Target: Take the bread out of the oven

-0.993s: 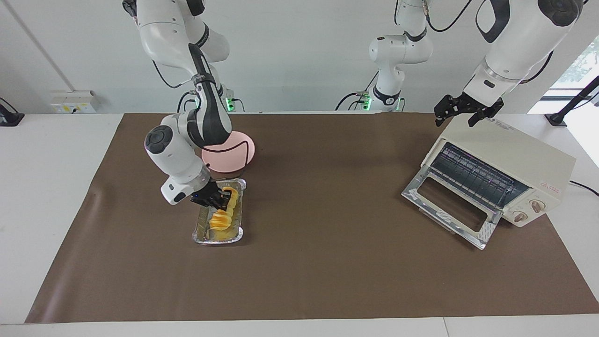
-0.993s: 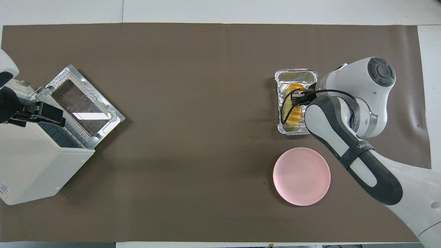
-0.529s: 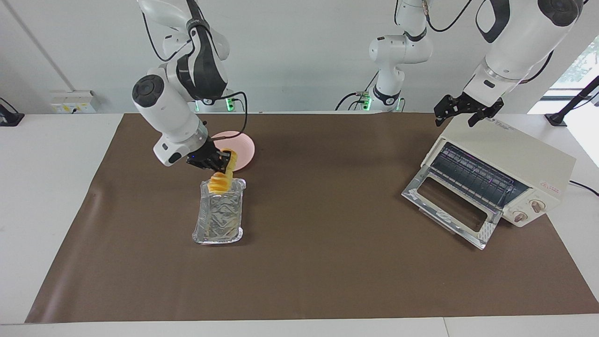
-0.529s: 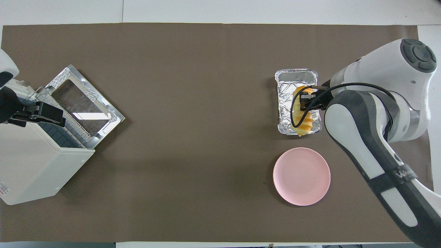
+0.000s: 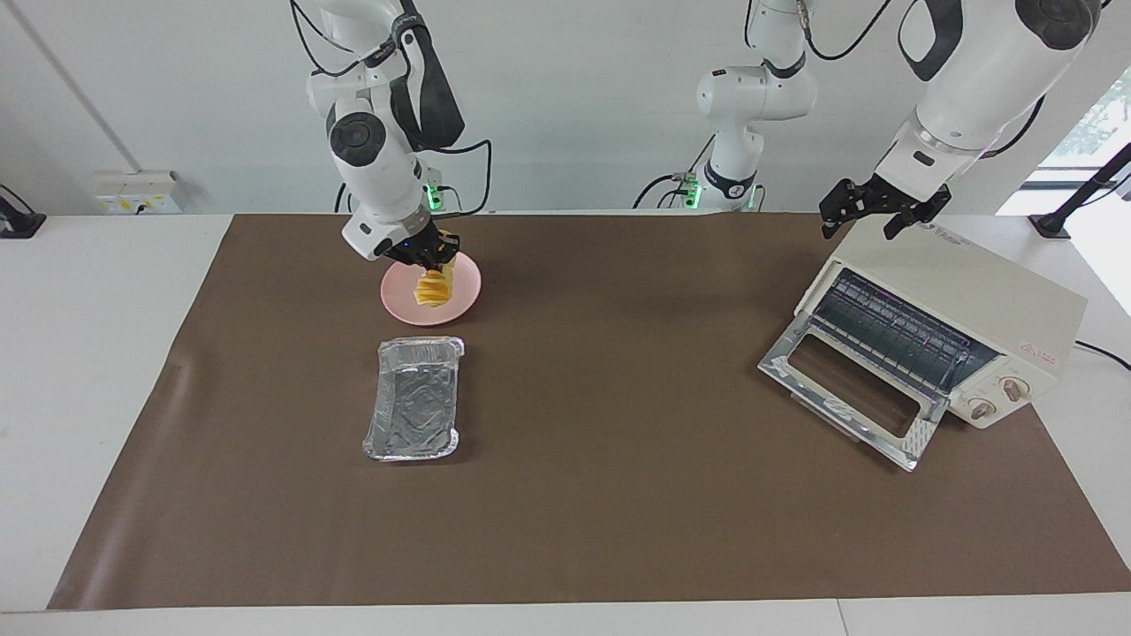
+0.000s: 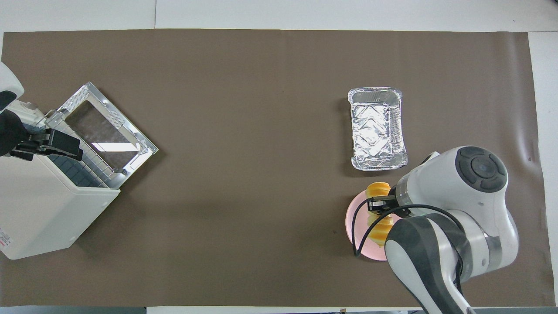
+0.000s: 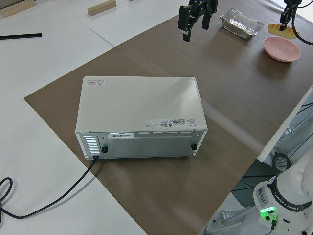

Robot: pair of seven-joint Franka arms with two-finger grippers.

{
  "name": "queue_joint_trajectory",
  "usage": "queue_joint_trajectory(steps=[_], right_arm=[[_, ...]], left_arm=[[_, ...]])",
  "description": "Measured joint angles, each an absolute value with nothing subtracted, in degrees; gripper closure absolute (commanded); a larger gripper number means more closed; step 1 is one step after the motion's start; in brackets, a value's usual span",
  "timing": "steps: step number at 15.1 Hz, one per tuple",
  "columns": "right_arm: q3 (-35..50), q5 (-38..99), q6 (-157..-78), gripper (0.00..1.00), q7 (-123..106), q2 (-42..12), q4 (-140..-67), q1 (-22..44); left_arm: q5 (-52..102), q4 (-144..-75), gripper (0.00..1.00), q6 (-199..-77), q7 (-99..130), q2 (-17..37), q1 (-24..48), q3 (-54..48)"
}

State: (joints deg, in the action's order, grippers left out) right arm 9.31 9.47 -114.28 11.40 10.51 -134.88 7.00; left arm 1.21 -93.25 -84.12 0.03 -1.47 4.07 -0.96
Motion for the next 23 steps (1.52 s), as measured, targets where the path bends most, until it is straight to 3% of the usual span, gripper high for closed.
queue_joint_trajectory(steps=[4,9,10,13,18,23], right_arm=[[9.12,9.38,-121.92,1.00,7.30,10.86,-141.68,5.79],[9.05,9.38,-124.53,0.98,6.22,10.86,-144.15,4.35],[9.05,9.38,-124.56,0.80,6.22,10.86,-144.18,4.33],[9.05,9.38,-124.62,0.00,6.22,10.86,-144.18,4.33],[9.04,9.43,-124.44,0.00,6.27,10.87,-142.61,4.19],[8.74,8.51,-117.37,0.00,6.24,11.38,-129.39,1.17]], left_arm=[[1.21,-93.25,0.00,-84.12,0.03,-1.47,4.07,-0.96],[1.21,-93.25,0.00,-84.12,0.03,-1.47,4.07,-0.96],[1.21,-93.25,0.00,-84.12,0.03,-1.47,4.07,-0.96],[1.21,-93.25,0.00,-84.12,0.03,-1.47,4.07,-0.96],[1.21,-93.25,0.00,-84.12,0.03,-1.47,4.07,-0.95],[1.21,-93.25,0.00,-84.12,0.03,-1.47,4.07,-0.96]])
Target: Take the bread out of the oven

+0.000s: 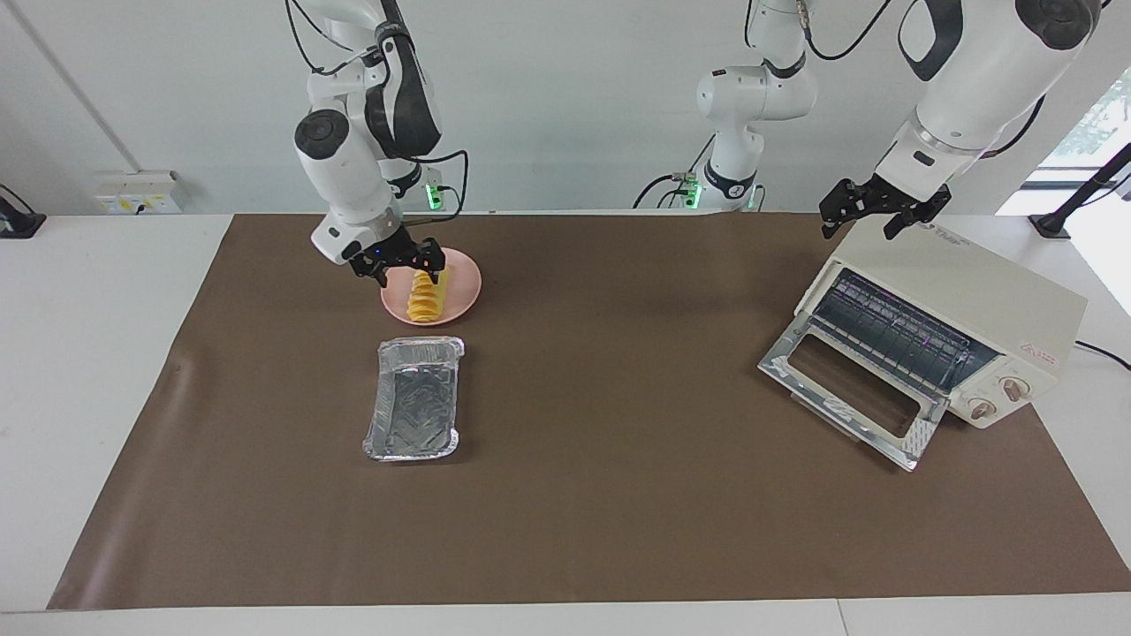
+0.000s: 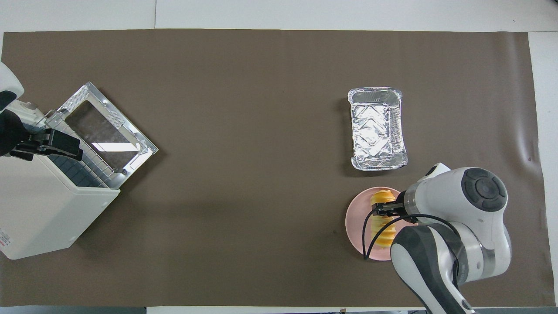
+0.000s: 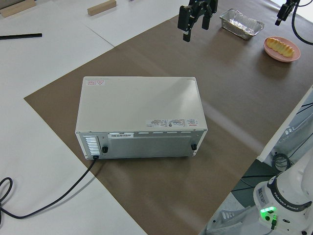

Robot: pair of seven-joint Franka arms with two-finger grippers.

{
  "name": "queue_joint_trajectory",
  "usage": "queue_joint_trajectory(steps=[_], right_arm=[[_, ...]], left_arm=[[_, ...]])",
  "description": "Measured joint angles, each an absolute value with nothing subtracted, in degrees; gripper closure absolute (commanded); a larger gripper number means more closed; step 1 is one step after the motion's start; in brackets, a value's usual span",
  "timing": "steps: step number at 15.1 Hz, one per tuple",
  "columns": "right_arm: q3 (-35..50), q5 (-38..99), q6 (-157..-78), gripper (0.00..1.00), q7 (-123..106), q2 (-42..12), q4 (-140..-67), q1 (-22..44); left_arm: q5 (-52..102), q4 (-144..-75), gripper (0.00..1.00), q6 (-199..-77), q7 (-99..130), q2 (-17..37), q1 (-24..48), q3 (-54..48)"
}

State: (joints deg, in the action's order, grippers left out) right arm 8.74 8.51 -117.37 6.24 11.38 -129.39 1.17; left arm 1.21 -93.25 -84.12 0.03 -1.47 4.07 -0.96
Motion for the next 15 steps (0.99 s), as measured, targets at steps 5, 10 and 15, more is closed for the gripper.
queue_joint_trajectory(steps=[5,10,15], right_arm=[[8.50,0.54,-106.16,0.00,5.88,10.25,-113.68,-1.92],[8.31,-0.73,-97.57,0.00,3.34,4.31,-101.35,-5.79],[8.27,-1.09,-96.42,0.00,3.15,2.94,-100.18,-7.25]], left_arm=[[1.21,-93.25,0.00,-84.12,0.03,-1.47,4.07,-0.96],[1.21,-93.25,0.00,-84.13,0.03,-1.47,4.07,-0.95],[1.21,-93.25,0.00,-84.13,0.03,-1.47,4.07,-0.95]])
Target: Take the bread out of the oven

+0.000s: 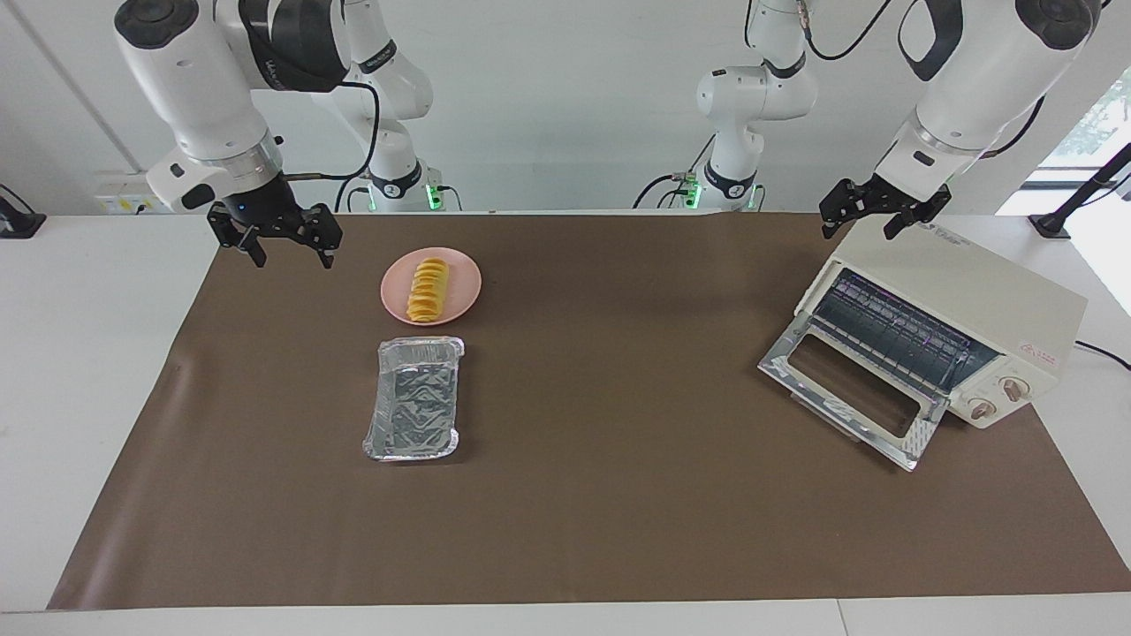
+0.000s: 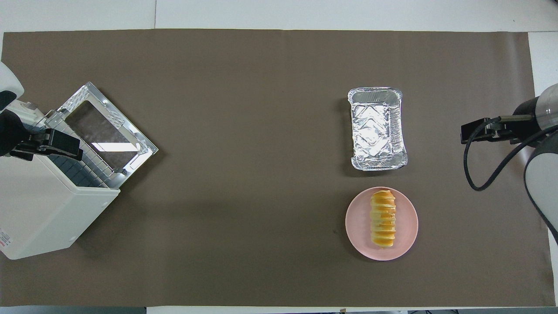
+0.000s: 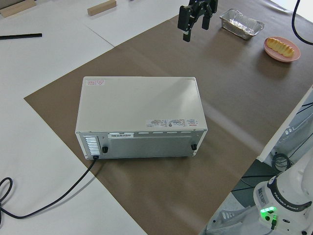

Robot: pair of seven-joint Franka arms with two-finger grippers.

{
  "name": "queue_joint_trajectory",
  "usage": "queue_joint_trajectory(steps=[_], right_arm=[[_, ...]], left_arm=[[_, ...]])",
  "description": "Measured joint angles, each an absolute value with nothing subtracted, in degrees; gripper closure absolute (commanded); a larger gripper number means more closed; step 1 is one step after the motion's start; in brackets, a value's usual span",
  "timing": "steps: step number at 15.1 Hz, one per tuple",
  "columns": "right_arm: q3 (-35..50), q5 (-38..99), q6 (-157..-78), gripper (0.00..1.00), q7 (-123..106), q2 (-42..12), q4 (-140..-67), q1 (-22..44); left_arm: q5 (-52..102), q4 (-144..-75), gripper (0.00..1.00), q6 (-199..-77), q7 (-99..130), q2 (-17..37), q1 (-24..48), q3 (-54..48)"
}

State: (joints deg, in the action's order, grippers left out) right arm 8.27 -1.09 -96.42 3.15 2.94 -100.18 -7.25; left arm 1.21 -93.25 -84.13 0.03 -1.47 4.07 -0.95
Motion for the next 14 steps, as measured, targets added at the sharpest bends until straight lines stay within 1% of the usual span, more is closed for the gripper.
queue_joint_trajectory(steps=[4,10,14], right_arm=[[8.37,-1.07,-95.42,0.00,3.15,2.94,-99.73,-7.22],[8.44,-1.00,-91.17,0.00,3.15,2.95,-99.17,-7.19],[8.48,-0.53,-89.85,0.00,3.15,2.98,-99.05,-7.17]], left_arm=[[1.21,-93.25,0.00,-84.13,0.03,-1.47,4.07,-0.95],[1.21,-93.25,0.00,-84.13,0.03,-1.47,4.07,-0.95],[1.21,-93.25,0.00,-84.13,0.03,-1.47,4.07,-0.96]])
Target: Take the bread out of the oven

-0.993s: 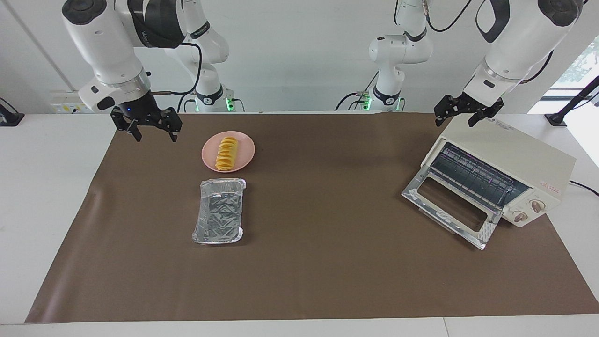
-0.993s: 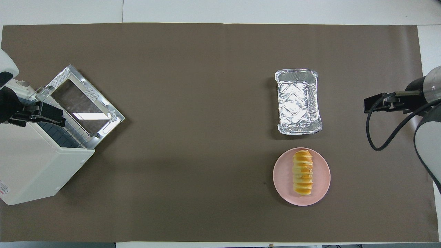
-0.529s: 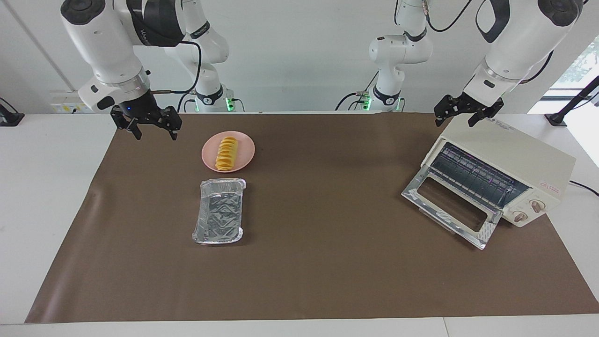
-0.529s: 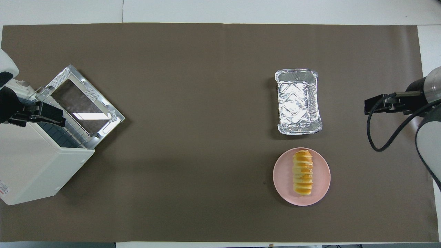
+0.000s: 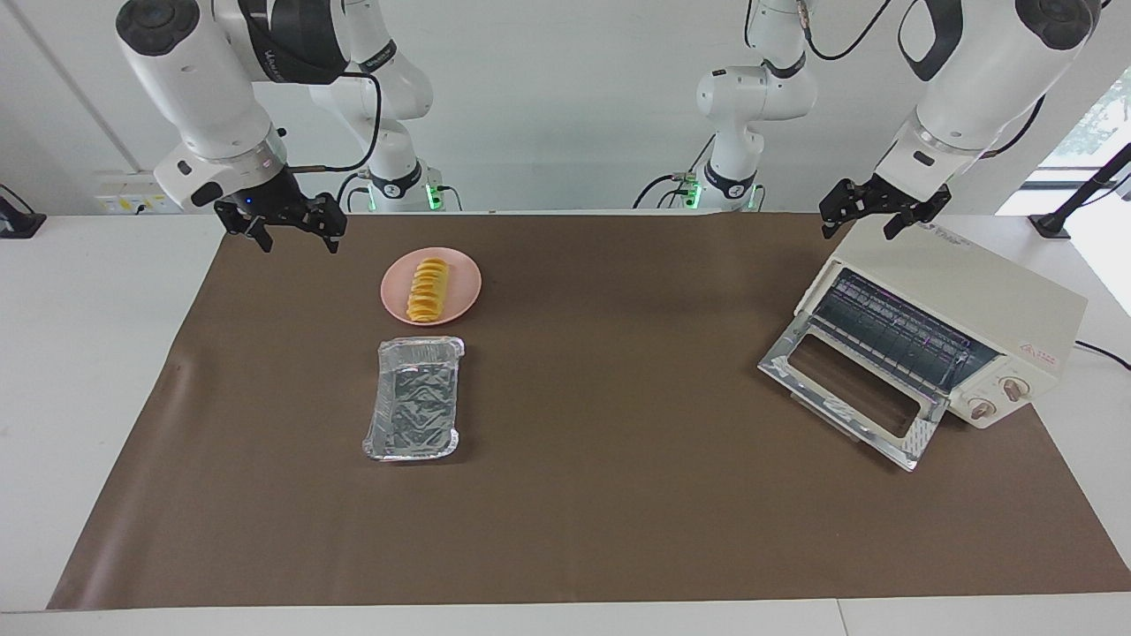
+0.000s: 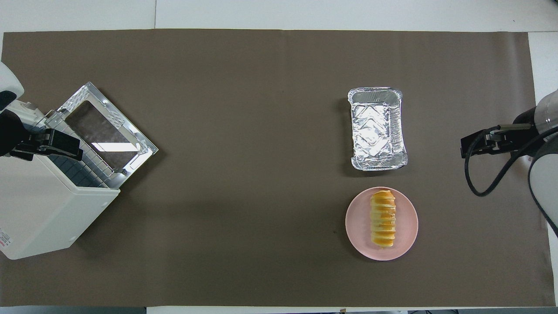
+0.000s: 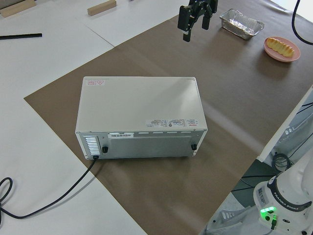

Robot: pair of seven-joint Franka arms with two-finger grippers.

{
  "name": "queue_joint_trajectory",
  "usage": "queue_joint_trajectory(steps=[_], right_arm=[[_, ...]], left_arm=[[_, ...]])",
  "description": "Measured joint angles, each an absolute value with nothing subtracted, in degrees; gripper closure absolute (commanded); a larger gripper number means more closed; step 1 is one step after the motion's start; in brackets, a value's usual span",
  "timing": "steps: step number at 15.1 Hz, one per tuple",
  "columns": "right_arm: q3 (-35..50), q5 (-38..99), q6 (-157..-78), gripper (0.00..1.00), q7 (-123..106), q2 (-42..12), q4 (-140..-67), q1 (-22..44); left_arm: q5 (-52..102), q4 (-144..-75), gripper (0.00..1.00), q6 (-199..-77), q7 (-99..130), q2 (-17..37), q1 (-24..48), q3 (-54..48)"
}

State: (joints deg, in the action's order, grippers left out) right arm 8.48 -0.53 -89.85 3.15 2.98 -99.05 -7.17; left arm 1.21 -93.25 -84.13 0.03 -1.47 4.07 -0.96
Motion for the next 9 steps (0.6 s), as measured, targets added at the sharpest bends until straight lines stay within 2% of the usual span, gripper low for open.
queue_joint_trajectory(steps=[9], right_arm=[[8.56,1.14,-89.88,0.00,3.15,2.99,-98.96,-7.08]], left_arm=[[1.21,-93.25,0.00,-84.13,0.03,-1.47,4.07,-0.96]])
